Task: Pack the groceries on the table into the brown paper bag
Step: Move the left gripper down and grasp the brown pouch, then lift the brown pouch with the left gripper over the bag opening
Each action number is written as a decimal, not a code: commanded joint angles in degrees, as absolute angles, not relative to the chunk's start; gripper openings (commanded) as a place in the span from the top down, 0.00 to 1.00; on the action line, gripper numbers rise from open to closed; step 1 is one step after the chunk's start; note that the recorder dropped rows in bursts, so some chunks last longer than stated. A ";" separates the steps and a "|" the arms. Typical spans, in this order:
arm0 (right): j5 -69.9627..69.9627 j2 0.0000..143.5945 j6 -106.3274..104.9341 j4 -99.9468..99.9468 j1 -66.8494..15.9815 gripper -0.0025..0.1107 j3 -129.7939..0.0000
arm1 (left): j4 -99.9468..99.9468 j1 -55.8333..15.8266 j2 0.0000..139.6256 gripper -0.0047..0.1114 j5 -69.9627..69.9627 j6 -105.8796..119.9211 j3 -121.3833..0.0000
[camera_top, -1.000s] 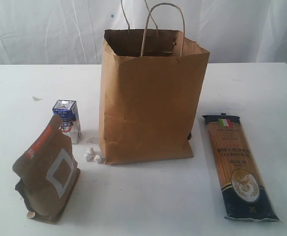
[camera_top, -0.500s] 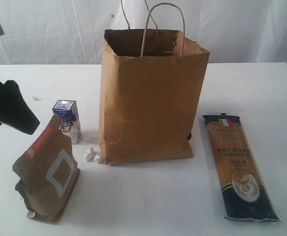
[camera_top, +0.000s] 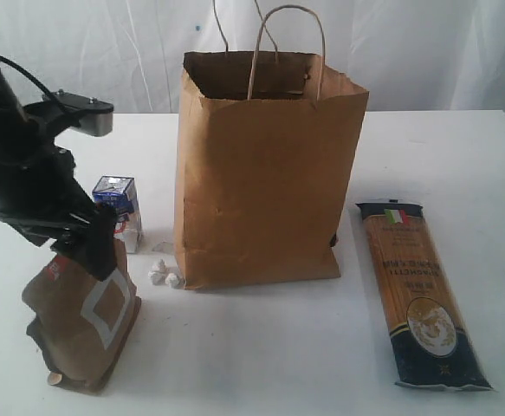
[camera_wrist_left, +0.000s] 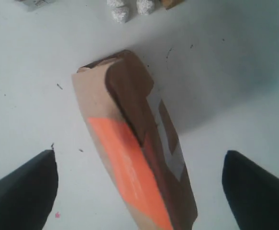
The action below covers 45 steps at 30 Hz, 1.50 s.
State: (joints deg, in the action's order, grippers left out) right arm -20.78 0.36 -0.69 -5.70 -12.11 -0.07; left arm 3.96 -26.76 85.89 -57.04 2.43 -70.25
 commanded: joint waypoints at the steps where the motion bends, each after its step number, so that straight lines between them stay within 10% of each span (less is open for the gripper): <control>1: -19.99 0.00 -1.36 -5.51 -11.82 0.98 0.00 | 3.72 -27.11 89.68 0.17 -56.65 1.04 -70.44; 10: -19.99 0.00 -1.35 -5.62 -11.82 0.98 0.00 | 4.08 -27.11 97.41 0.21 -58.14 0.00 -70.44; 18: -19.99 0.00 -1.35 -5.62 -11.82 0.98 0.00 | 4.00 -27.11 99.25 0.95 -57.26 0.94 -70.44; 45: -19.99 0.00 -1.35 -5.62 -11.82 0.98 0.00 | -4.33 -27.01 81.91 0.96 -55.12 1.46 -103.48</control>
State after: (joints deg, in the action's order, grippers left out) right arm -20.78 0.36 -0.69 -5.70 -12.11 -0.07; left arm -4.08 -26.76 80.50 -57.75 1.35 -98.94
